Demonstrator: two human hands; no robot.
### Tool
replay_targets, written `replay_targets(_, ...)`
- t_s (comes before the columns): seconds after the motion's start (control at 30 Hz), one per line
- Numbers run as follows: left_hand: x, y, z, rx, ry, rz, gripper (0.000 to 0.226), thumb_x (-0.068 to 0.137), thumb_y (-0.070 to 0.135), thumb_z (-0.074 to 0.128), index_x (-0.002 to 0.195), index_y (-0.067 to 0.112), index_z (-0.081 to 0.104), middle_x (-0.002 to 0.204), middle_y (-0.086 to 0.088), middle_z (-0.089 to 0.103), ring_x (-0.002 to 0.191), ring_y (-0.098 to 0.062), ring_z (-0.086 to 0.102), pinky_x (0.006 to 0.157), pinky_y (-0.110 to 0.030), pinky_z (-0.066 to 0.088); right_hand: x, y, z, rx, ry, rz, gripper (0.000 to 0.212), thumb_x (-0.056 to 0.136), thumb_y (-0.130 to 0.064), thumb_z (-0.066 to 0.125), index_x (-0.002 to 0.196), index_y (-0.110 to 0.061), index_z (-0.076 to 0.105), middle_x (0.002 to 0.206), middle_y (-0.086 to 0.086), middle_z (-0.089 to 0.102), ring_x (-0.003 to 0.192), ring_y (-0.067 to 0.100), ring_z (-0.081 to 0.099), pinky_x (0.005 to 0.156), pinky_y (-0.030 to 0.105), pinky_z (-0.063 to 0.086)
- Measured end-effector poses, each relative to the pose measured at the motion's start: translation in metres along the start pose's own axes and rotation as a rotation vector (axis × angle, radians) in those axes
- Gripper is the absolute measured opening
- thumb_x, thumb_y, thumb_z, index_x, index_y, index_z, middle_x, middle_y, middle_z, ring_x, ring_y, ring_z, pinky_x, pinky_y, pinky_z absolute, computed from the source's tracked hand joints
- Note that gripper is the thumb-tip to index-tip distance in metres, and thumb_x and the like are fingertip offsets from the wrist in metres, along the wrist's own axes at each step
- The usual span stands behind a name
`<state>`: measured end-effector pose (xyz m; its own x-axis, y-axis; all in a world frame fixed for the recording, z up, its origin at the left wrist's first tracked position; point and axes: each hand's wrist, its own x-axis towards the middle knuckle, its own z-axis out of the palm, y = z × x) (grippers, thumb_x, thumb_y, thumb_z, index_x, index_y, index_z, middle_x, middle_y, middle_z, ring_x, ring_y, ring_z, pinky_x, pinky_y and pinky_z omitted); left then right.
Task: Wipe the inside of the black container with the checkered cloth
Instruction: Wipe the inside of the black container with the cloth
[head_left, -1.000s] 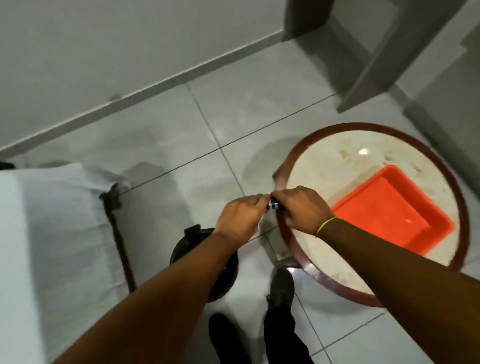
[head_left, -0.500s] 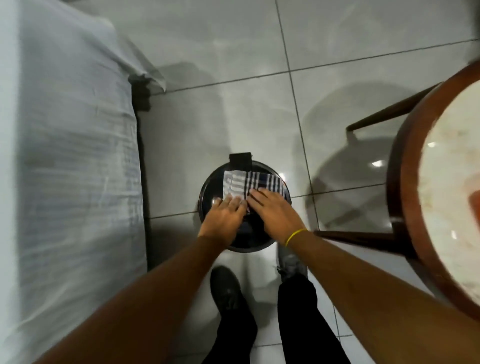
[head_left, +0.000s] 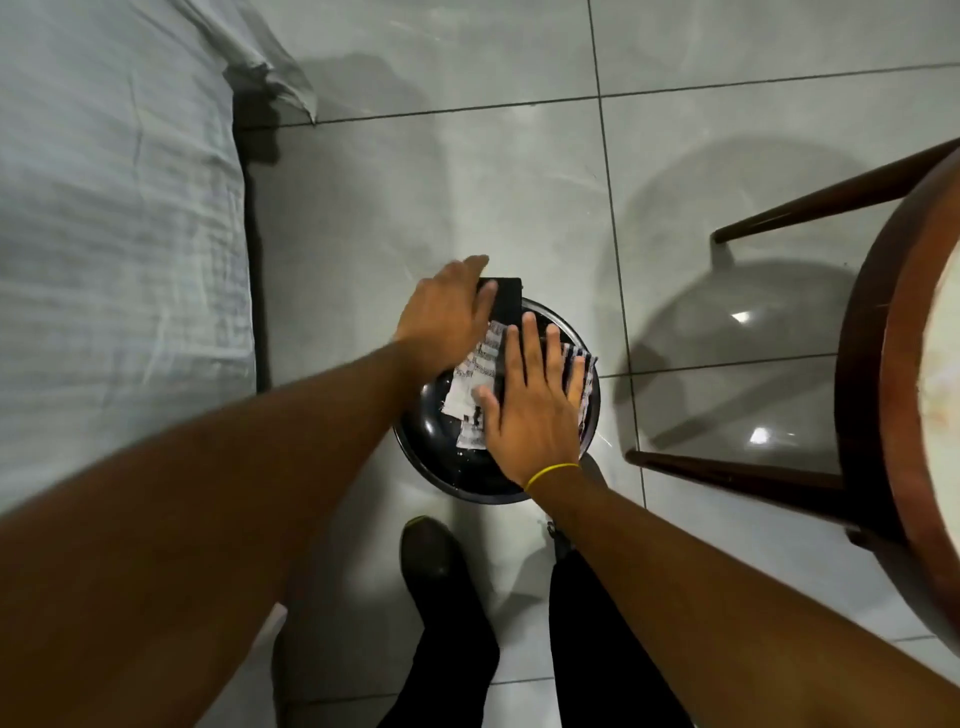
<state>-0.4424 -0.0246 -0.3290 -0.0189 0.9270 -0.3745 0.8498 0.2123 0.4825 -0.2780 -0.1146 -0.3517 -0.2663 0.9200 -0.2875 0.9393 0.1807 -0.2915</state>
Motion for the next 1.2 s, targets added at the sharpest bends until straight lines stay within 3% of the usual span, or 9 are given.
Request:
replay_targets(0.1,0.057,0.002,-0.007,-0.152,-0.288,-0.261,0.069,0.109,0.059,0.04,0.156,0.01,0.047,0.155,-0.023,0.054,0.141,-0.041,0.053,0.117,-0.047,0.042,0.009,-0.013,0.02,0.024,-0.016,0.13,0.084,0.109,-0.065,0.03,0.178,-0.022,0.008,0.188,0.0,-0.005,0.173,0.037,-0.002,0.131,0.079,0.008)
replay_targets(0.2,0.089,0.006,0.0,-0.13,-0.514,-0.288,0.074,0.103,0.063,0.051,0.141,0.001,0.06,0.144,-0.022,0.063,0.13,-0.037,0.062,0.114,-0.046,0.047,0.013,-0.018,0.032,0.021,0.024,0.164,0.085,0.108,-0.066,0.031,0.178,-0.022,0.012,0.188,0.003,0.0,0.172,0.042,0.002,0.125,0.086,0.012)
replay_targets(0.33,0.096,-0.001,0.024,-0.046,-0.526,-0.236,0.091,0.095,0.078,0.05,0.143,0.002,0.059,0.142,-0.019,0.064,0.127,-0.036,0.062,0.103,-0.043,0.049,0.014,-0.017,0.043,-0.008,0.08,0.139,0.082,0.11,-0.064,0.031,0.177,-0.019,0.015,0.187,0.006,0.007,0.171,0.044,0.006,0.123,0.088,0.013)
replay_targets(0.43,0.102,-0.004,0.037,-0.003,-0.434,-0.217,0.079,0.092,0.077,0.054,0.123,0.005,0.07,0.119,-0.015,0.071,0.11,-0.033,0.066,0.083,-0.035,0.047,0.016,-0.014,0.051,-0.044,0.098,0.069,0.083,0.11,-0.064,0.032,0.177,-0.019,0.014,0.187,0.007,0.007,0.171,0.045,0.005,0.125,0.087,0.008)
replay_targets(0.57,0.107,-0.004,0.046,0.004,-0.339,-0.195,0.061,0.092,0.066,0.055,0.094,0.007,0.071,0.097,-0.011,0.069,0.096,-0.032,0.066,0.075,-0.035,0.051,0.018,-0.009,0.057,-0.103,0.075,-0.216,0.084,0.108,-0.063,0.037,0.177,-0.02,0.017,0.186,0.007,0.01,0.171,0.046,0.005,0.125,0.086,-0.001)
replay_targets(0.7,0.096,-0.007,0.056,-0.016,-0.163,-0.18,0.055,0.088,0.06,0.049,0.07,0.01,0.061,0.073,-0.008,0.063,0.071,-0.029,0.062,0.06,-0.032,0.042,0.016,0.002,0.054,-0.108,0.004,-0.622,0.078,0.107,-0.061,0.046,0.172,-0.021,0.032,0.18,0.006,0.023,0.17,0.046,0.012,0.123,0.086,0.009)
replay_targets(1.0,0.098,-0.011,0.056,0.055,-0.129,-0.034,0.053,0.09,0.054,0.046,0.059,0.01,0.053,0.062,-0.009,0.054,0.061,-0.026,0.051,0.053,-0.031,0.031,0.039,0.02,0.04,-0.451,-0.321,-1.569,0.077,0.105,-0.06,0.041,0.173,-0.026,0.033,0.185,0.001,0.021,0.173,0.037,0.002,0.127,0.082,-0.005)
replay_targets(1.1,0.101,-0.012,0.058,0.059,-0.137,-0.006,0.057,0.09,0.056,0.043,0.062,0.009,0.06,0.065,-0.011,0.058,0.064,-0.028,0.055,0.056,-0.031,0.035,0.039,0.021,0.04,-0.523,-0.305,-1.659,0.073,0.108,-0.06,0.036,0.172,-0.026,0.036,0.183,0.001,0.027,0.173,0.035,0.006,0.129,0.08,-0.007)
replay_targets(1.2,0.099,-0.014,0.056,0.07,-0.123,0.009,0.058,0.091,0.056,0.042,0.061,0.009,0.058,0.063,-0.012,0.058,0.063,-0.028,0.054,0.056,-0.032,0.035,0.034,0.023,0.041,-0.394,-0.251,-1.469,0.069,0.11,-0.061,0.032,0.171,-0.031,0.04,0.183,-0.001,0.029,0.173,0.03,0.011,0.132,0.074,-0.004)
